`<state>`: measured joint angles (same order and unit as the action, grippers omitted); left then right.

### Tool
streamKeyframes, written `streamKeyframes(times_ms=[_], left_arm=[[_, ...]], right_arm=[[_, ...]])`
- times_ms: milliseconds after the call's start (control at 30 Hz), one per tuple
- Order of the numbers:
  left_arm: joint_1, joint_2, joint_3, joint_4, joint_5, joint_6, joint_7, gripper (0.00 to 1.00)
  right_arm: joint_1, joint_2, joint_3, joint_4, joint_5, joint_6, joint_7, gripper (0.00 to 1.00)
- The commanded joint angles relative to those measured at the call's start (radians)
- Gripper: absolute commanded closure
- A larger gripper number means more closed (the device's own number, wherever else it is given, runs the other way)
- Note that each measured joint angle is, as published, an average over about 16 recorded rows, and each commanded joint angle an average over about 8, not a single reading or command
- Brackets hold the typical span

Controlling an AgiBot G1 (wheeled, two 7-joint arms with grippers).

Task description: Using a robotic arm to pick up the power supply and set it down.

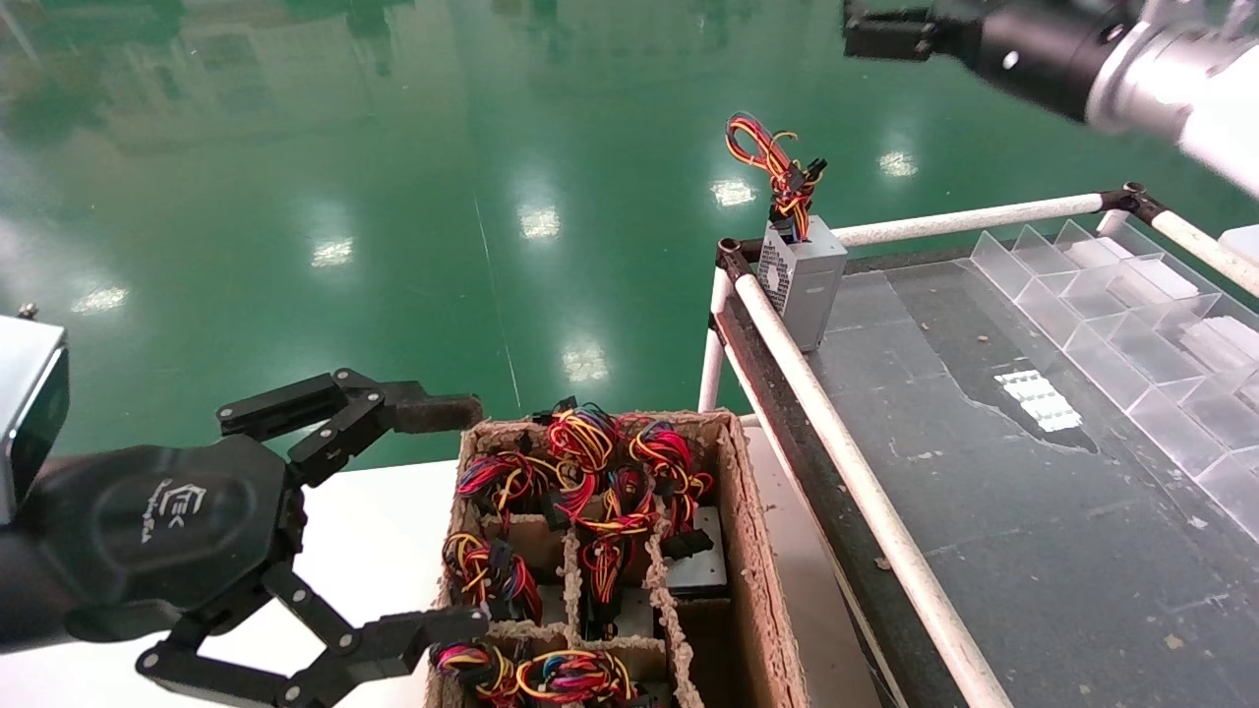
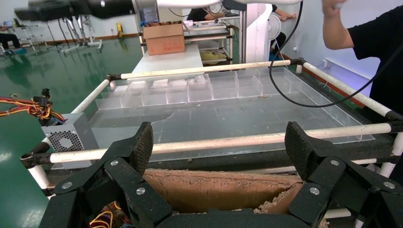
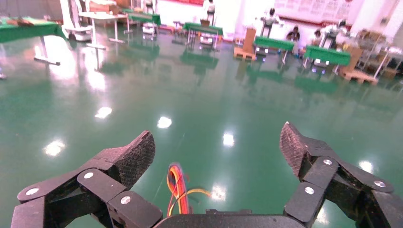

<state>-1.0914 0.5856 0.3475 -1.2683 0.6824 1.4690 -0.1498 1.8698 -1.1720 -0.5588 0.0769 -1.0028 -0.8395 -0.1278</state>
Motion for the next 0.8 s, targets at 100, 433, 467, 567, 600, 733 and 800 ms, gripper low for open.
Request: streamKeyframes(times_ms=[100, 433, 467, 567, 600, 733, 800], left_arm=[[0.0, 0.0, 0.0, 0.0, 0.0, 0.0, 0.0, 0.0], [0.0, 0.0, 0.0, 0.0, 0.0, 0.0, 0.0, 0.0], [0.0, 0.0, 0.0, 0.0, 0.0, 0.0, 0.0, 0.0], [0.0, 0.0, 0.0, 0.0, 0.0, 0.0, 0.0, 0.0], [0.0, 0.0, 0.0, 0.0, 0.0, 0.0, 0.0, 0.0], [0.0, 0.0, 0.0, 0.0, 0.0, 0.0, 0.0, 0.0], [0.0, 0.0, 0.0, 0.0, 0.0, 0.0, 0.0, 0.0]], right_arm=[[-0.026, 0.03, 0.016, 0.053, 0.017, -0.032, 0.007, 0.0], [-0.165, 0.126, 0.063, 0.262, 0.063, -0.145, 0.062, 0.0], [-0.179, 0.136, 0.068, 0.283, 0.068, -0.156, 0.068, 0.0], [-0.221, 0.164, 0.083, 0.346, 0.082, -0.19, 0.085, 0.0], [-0.235, 0.174, 0.087, 0.366, 0.086, -0.201, 0.09, 0.0], [-0.291, 0.212, 0.106, 0.45, 0.105, -0.247, 0.113, 0.0], [-0.318, 0.231, 0.116, 0.491, 0.114, -0.269, 0.124, 0.0]])
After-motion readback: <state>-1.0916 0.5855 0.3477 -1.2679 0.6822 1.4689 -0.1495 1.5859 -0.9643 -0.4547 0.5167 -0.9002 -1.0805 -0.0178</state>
